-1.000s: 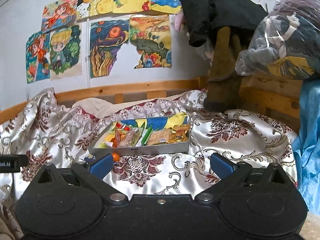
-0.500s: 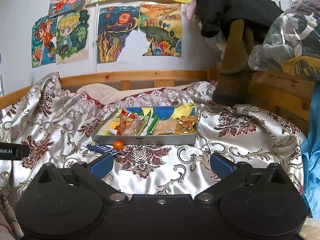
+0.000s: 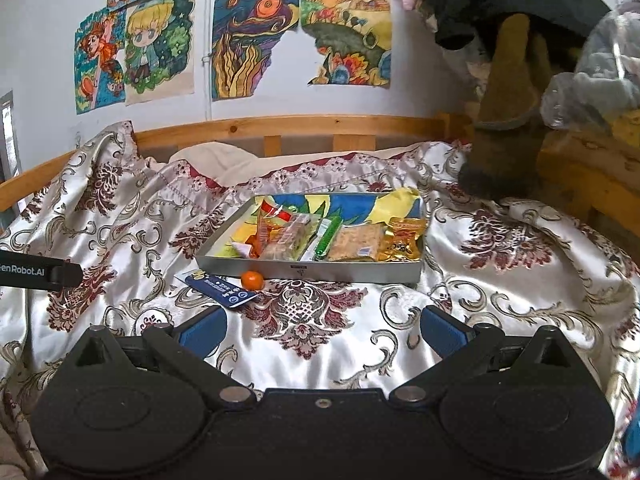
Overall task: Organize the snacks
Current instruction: 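Lift both tools back from the tray, then move the left tool toward the blue tube while the right tool approaches the tangerine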
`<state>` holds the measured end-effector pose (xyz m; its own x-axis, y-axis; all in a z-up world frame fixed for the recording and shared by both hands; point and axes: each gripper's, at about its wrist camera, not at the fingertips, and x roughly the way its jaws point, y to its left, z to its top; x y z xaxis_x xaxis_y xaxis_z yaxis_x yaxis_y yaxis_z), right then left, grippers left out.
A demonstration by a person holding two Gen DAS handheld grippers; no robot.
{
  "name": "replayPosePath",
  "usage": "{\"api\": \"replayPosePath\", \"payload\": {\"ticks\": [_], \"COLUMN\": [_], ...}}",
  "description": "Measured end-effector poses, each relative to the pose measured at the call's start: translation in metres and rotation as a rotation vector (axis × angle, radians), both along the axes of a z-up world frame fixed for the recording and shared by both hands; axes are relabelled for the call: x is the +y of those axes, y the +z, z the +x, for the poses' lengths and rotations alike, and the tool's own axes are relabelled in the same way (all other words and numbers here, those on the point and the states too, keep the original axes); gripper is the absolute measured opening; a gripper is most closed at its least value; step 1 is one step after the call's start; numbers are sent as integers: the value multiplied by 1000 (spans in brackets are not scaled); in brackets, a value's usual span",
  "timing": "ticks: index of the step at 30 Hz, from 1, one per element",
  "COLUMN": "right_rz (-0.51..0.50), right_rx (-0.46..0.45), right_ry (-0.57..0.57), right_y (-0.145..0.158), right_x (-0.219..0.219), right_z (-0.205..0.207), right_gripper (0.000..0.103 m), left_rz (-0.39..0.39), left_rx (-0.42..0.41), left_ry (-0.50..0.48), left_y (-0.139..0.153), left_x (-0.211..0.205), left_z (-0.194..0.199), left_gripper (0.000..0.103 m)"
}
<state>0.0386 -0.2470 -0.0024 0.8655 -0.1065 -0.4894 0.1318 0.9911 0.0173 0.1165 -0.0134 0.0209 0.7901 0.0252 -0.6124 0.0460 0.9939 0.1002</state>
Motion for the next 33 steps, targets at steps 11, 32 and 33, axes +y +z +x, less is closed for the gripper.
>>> {"api": "replayPosePath", "payload": {"ticks": [11,32,33], "right_rz": [56,149,146], "right_rx": [27,44,47], "right_ry": [74,260,268], "right_y": [-5,-67,-71], "right_x": [-16,2,4], "right_z": [72,193,197], "right_gripper": [102,86,84], "left_rz": [16,-345,-351], "left_rx": [40,316,329], "left_ry": [9,88,81], "left_y": [-21,-84,-89], "left_x": [-7,9,7], "left_z": [54,170,174], "left_gripper": [103,102,102]}}
